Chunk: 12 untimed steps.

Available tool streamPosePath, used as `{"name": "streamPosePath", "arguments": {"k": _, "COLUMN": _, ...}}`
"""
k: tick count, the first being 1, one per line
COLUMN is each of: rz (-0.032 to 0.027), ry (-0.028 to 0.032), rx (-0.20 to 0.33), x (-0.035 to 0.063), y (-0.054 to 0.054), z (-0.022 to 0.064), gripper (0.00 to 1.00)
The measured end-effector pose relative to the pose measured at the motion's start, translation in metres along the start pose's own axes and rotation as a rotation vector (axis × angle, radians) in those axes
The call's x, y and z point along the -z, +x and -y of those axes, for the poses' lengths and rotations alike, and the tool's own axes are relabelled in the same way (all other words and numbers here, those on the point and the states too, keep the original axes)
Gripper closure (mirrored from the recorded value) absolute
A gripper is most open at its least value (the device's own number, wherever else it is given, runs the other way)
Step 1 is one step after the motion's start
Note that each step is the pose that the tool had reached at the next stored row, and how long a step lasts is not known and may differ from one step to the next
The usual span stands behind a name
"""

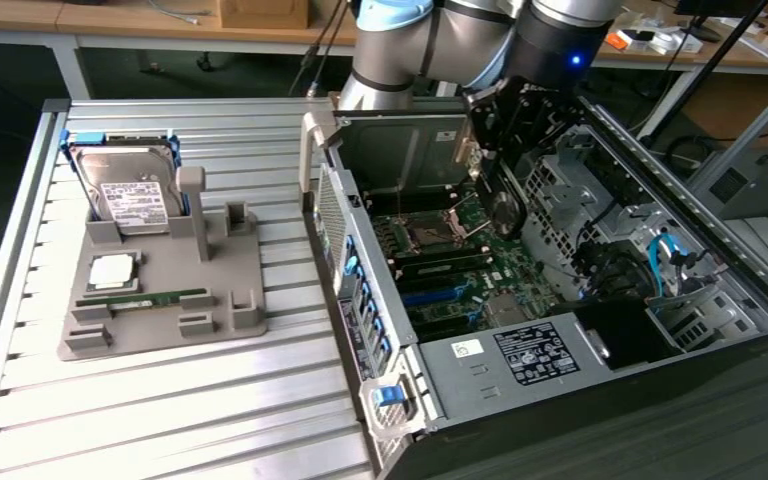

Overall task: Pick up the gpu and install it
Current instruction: 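Pick up the gpu and move the gpu toward the slot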

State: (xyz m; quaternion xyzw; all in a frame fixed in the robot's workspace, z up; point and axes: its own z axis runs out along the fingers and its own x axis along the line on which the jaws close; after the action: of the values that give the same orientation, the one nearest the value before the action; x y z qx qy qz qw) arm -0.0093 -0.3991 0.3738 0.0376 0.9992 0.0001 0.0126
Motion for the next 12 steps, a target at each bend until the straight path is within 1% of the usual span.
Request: {"name": "streamPosePath", "arguments": {"k": 12, "rz": 0.0, "ry": 0.0007, "rx": 0.0, "x": -0.0027, "y": -0.0036, "z": -0.0003, "gripper": 0.73}}
